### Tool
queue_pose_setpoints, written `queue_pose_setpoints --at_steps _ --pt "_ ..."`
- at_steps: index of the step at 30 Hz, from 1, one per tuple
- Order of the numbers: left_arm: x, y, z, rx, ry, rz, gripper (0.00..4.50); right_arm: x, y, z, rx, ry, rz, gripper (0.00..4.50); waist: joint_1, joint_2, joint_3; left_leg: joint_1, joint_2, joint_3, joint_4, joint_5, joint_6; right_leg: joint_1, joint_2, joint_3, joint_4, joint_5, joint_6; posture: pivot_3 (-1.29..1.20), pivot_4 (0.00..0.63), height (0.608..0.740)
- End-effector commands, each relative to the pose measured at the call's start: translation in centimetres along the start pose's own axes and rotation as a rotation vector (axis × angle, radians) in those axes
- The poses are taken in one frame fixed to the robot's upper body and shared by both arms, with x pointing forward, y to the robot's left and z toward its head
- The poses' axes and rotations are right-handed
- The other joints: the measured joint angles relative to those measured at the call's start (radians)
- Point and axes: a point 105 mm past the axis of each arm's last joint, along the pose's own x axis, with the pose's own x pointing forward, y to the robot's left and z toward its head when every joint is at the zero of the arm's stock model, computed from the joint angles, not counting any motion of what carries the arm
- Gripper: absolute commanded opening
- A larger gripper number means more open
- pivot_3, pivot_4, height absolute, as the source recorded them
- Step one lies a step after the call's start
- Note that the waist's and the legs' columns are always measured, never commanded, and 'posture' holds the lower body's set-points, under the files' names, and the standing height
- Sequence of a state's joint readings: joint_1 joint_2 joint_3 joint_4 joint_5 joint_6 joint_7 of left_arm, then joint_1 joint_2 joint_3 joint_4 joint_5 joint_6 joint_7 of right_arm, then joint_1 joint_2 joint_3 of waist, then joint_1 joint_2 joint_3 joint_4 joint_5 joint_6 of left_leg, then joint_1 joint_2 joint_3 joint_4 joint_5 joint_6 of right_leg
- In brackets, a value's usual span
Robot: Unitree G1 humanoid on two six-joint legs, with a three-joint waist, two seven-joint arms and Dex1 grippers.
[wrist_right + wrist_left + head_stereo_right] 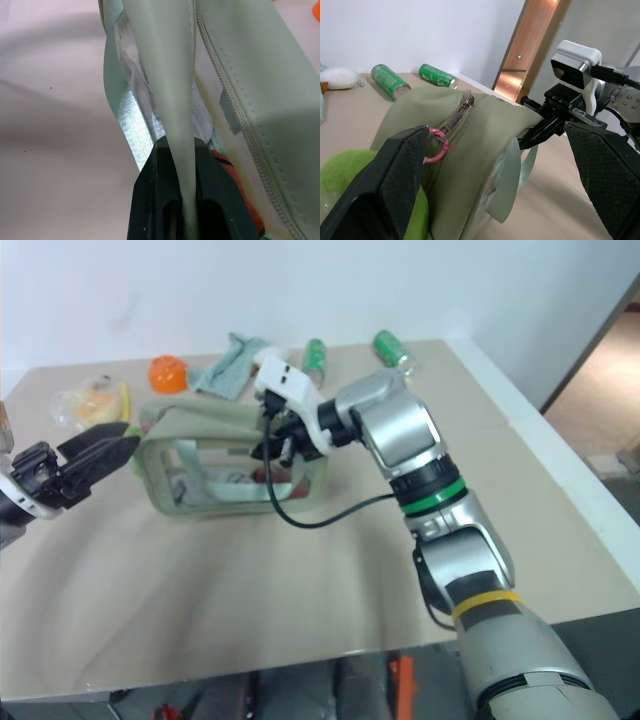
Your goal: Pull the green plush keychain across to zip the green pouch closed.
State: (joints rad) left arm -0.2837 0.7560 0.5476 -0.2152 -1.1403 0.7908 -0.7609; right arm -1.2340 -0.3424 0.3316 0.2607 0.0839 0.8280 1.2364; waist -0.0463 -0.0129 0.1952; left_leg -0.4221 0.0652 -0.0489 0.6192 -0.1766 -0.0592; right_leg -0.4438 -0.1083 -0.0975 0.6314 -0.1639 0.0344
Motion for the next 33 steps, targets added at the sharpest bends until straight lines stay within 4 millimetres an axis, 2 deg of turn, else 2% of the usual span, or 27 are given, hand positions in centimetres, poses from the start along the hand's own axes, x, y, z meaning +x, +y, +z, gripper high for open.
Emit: queue_pose_setpoints --at_steps 1,2,3,4,6,9,14,17,21,26,29,33 --pt "-0.1 -0.2 1.0 0.021 -0.034 -0.007 4.50 -0.1 0.1 0.7 -0.029 -0.026 -0.002 0.04 0.000 0.000 0.000 0.000 0.000 0.000 0.000 0.000 0.000 0.000 0.000 0.000 0.000 0.000 0.000 0.00 0.150 0.740" --pt "-0.1 -0.2 1.0 0.021 -0.034 -0.007 4.50 -0.1 0.1 0.8 -0.024 -0.036 0.001 0.04 0.000 0.000 0.000 0.000 0.000 0.000 0.000 0.000 0.000 0.000 0.000 0.000 0.000 0.000 0.000 0.00 0.150 0.740" --pt "-0.1 -0.3 1.0 0.021 -0.035 -0.008 4.50 0.0 0.4 0.9 -0.023 -0.048 0.017 0.72 0.000 0.000 0.000 0.000 0.000 0.000 0.000 0.000 0.000 0.000 0.000 0.000 0.000 0.000 0.000 0.00 0.150 0.740" --pt "0.0 -0.3 1.0 0.019 -0.034 -0.009 4.50 0.1 0.0 1.0 0.000 -0.061 -0.004 0.92 0.000 0.000 0.000 0.000 0.000 0.000 0.000 0.000 0.000 0.000 0.000 0.000 0.000 0.000 0.000 0.00 0.150 0.740" --pt "-0.1 -0.3 1.0 0.022 -0.031 -0.006 4.50 0.1 -0.4 1.2 0.037 -0.082 -0.023 1.69 0.000 0.000 0.000 0.000 0.000 0.000 0.000 0.000 0.000 0.000 0.000 0.000 0.000 0.000 0.000 0.00 0.150 0.740" --pt "-0.8 0.3 1.5 0.039 -0.031 0.025 4.50 -1.3 -1.0 2.0 0.071 -0.127 -0.016 2.63 0.001 0.000 0.000 0.000 0.000 0.000 0.000 0.000 0.000 0.000 0.000 0.000 0.000 0.000 0.000 0.00 0.150 0.740" --pt "-3.1 1.5 2.3 0.052 -0.006 0.091 4.50 -5.7 -0.9 4.6 0.081 -0.308 0.066 2.63 0.001 -0.001 0.000 -0.001 0.000 0.000 0.000 0.000 0.000 0.000 0.000 0.000 0.000 0.000 -0.001 0.00 0.150 0.740" --pt "-4.3 2.0 2.3 0.038 0.024 0.116 4.50 -7.9 -0.2 4.8 0.046 -0.370 0.117 2.63 0.001 -0.001 0.000 -0.001 0.000 0.000 -0.001 0.000 0.000 0.000 0.000 0.000 -0.001 -0.002 -0.001 0.00 0.150 0.740" --pt "-4.6 1.4 1.7 0.028 0.090 0.083 4.50 -9.3 0.6 2.1 -0.020 -0.334 0.133 2.63 0.002 -0.001 0.000 0.000 0.000 0.000 -0.002 -0.001 0.001 0.000 0.000 0.000 -0.001 -0.004 -0.003 0.00 0.150 0.740" --pt "-3.2 -1.4 1.7 0.048 0.155 -0.061 4.50 -9.3 -0.2 -2.4 0.014 -0.227 0.050 2.63 0.002 -0.001 0.001 -0.001 0.000 0.001 -0.001 -0.001 0.001 -0.001 0.000 0.000 -0.001 -0.005 -0.004 0.00 0.150 0.740" --pt "-2.0 -3.0 2.6 0.077 0.153 -0.149 4.50 -9.2 -0.8 -3.6 0.056 -0.222 0.013 2.63 0.002 -0.002 0.001 0.000 0.000 0.000 -0.001 -0.001 0.001 -0.001 0.000 0.000 0.000 -0.005 -0.005 0.00 0.150 0.740" --pt "-0.6 -4.5 3.6 0.112 0.138 -0.231 4.50 -9.1 -1.5 -4.0 0.087 -0.232 -0.014 2.63 0.001 -0.002 0.001 0.000 0.000 0.001 -0.001 -0.001 0.001 -0.001 0.000 0.001 0.000 -0.005 -0.005 0.00 0.150 0.740"
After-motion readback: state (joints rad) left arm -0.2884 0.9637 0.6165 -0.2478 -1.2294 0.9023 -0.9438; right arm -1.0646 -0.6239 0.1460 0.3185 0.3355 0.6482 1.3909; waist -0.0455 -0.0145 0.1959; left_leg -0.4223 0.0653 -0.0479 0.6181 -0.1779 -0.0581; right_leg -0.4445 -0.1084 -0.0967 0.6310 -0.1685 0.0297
